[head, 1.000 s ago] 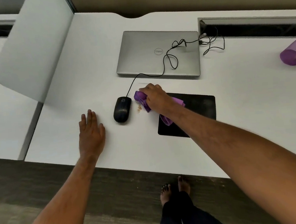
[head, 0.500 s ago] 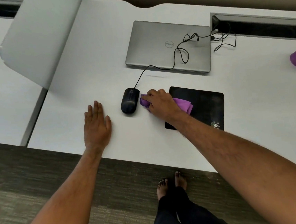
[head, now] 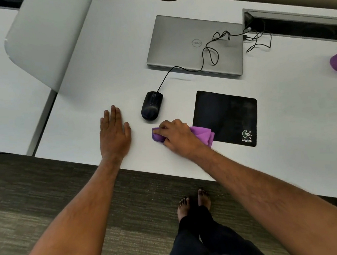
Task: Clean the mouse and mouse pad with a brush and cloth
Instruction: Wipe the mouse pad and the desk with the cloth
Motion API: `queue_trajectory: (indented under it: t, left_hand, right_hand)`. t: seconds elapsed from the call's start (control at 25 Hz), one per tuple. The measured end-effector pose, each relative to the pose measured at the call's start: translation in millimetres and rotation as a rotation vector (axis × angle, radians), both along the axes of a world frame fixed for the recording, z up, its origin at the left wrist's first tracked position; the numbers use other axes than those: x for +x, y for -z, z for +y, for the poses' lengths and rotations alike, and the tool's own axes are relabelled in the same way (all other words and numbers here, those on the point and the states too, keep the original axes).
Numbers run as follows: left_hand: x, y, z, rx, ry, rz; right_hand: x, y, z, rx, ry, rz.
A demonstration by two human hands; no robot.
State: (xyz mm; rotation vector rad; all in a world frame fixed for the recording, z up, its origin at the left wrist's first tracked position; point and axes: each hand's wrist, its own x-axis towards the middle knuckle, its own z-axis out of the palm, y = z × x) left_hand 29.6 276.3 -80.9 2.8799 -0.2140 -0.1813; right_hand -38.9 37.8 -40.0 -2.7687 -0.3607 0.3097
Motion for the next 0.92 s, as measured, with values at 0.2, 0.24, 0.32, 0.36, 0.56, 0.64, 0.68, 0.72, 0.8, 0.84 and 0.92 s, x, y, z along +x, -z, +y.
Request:
queue_trajectory:
  t: [0.2, 0.24, 0.32, 0.36, 0.56, 0.64, 0.68, 0.72, 0.8, 0.84, 0.92]
  left_hand:
    - [-1, 0, 1, -0.012, 0.009, -0.016]
    - [-1, 0, 2, -0.013, 0.011, -0.018]
    - [1, 1, 3, -0.009, 0.016, -0.016]
    - [1, 2, 3, -0.010, 0.018, -0.011]
    - [1, 2, 5, -0.011, 0.030, 0.002]
    - [1, 1, 6, -0.011, 0.027, 0.003]
    - [1, 1, 6, -0.012, 0.031, 0.003]
    - [0, 0, 5, -0.013, 0.032, -0.001]
    - [1, -1, 5, -0.017, 0.028, -0.009]
    - [0, -1, 4, -0.021, 0.028, -0.004]
    - [-1, -1, 4, -0.014, 0.018, -0.002]
  right_hand:
    - [-53, 0, 39, 0.080, -0.074, 0.051]
    - [-64, 1, 45, 0.101, -0.091, 0.062]
    - [-82, 3, 61, 0.143, -0.138, 0.077]
    - [-91, 5, 68, 0.155, -0.176, 0.083]
    - [-125, 9, 83, 0.208, -0.254, 0.148]
    - [-117, 0, 72, 0.289, -0.151, 0.129]
    - [-108, -8, 64, 0.331, -0.084, 0.120]
    - [-96, -15, 56, 0.372, -0.011, 0.103]
    - [-66, -27, 35, 0.424, 0.141, 0.046]
    - [-52, -29, 21, 0.426, 0.221, 0.028]
    - [-24, -31, -5, 0.425, 0.391, 0.023]
